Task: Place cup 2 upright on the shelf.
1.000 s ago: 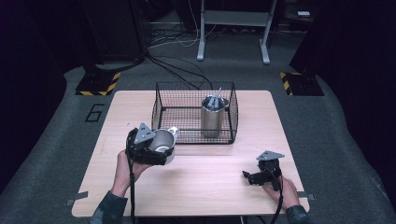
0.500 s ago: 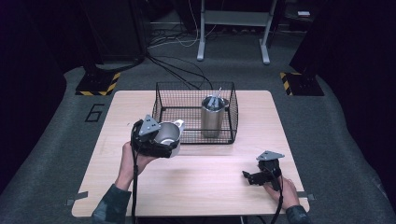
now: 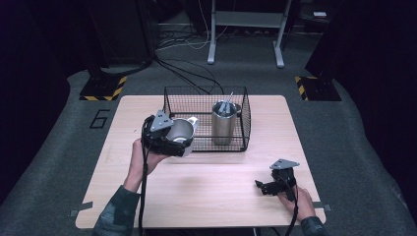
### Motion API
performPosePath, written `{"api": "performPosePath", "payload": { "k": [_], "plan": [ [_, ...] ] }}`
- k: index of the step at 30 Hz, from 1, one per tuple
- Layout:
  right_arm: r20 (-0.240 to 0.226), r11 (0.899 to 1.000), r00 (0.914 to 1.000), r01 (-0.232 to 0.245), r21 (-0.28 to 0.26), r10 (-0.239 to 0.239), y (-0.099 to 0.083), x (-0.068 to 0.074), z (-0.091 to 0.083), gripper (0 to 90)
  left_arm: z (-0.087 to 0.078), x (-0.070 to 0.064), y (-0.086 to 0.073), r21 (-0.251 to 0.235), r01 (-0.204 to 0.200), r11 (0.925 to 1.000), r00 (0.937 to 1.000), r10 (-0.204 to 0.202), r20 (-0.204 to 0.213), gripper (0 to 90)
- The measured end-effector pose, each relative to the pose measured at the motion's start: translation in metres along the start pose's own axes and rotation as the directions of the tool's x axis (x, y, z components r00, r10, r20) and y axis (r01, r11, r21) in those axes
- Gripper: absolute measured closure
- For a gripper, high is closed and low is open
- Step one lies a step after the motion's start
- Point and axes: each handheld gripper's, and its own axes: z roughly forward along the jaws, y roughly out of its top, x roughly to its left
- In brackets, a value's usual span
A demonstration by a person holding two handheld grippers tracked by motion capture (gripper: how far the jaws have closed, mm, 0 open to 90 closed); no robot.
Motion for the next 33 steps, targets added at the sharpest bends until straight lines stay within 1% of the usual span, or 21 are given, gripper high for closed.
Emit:
{"api": "performPosePath", "payload": {
  "k": [1,2,5,6,8,14,16,17,18,20,33],
  "plan": [
    [0.000,1.000,1.0000,-0.001,-0.001,0.001,0.000,0.000,0.000,0.0,0.001,0.001,0.001,-0.007,-0.001,1.0000,1.0000,0.001,-0.008,5.8],
    [0.000,1.000,1.0000,-0.001,-0.001,0.001,0.000,0.000,0.000,0.0,0.001,0.001,0.003,-0.001,0.000,1.0000,1.0000,0.000,-0.005,5.8],
    [0.000,1.000,1.0000,0.000,0.000,0.000,0.000,0.000,0.000,0.0,0.003,0.004,0.007,-0.009,-0.003,1.0000,0.9999,0.003,-0.012,5.8],
    [0.000,1.000,1.0000,0.000,0.000,0.000,0.000,0.000,0.000,0.0,0.003,0.005,0.008,-0.011,0.002,0.9999,0.9999,-0.002,-0.011,5.8],
    [0.000,1.000,1.0000,0.000,0.000,0.000,0.000,0.000,0.000,0.0,0.005,0.007,0.011,-0.011,-0.003,0.9999,0.9999,0.003,-0.011,5.8],
    [0.000,1.000,1.0000,0.000,0.000,0.000,0.000,0.000,0.000,0.0,0.010,0.012,0.018,-0.015,0.010,0.9998,0.9999,-0.010,-0.011,5.8],
    [0.000,1.000,1.0000,0.000,-0.001,0.000,0.000,0.000,0.000,0.0,0.012,0.015,0.020,-0.011,0.005,0.9999,0.9999,-0.006,-0.015,5.9],
    [0.000,1.000,1.0000,0.000,0.000,0.000,0.000,0.000,0.000,0.0,0.014,0.016,0.022,-0.015,0.013,0.9998,0.9998,-0.013,-0.015,5.8],
    [0.000,1.000,1.0000,0.002,0.000,-0.002,0.000,0.000,0.000,0.0,0.014,0.018,0.023,-0.005,0.004,1.0000,0.9999,-0.004,-0.013,5.8],
    [0.000,1.000,1.0000,0.000,0.001,0.000,0.000,0.000,0.000,0.0,0.017,0.020,0.024,-0.011,0.017,0.9998,0.9997,-0.017,-0.016,5.8],
    [0.000,1.000,1.0000,0.000,0.001,0.000,0.000,0.000,0.000,0.0,0.038,0.036,0.039,0.019,0.019,0.9996,0.9985,-0.018,-0.052,5.8]
  ]
}}
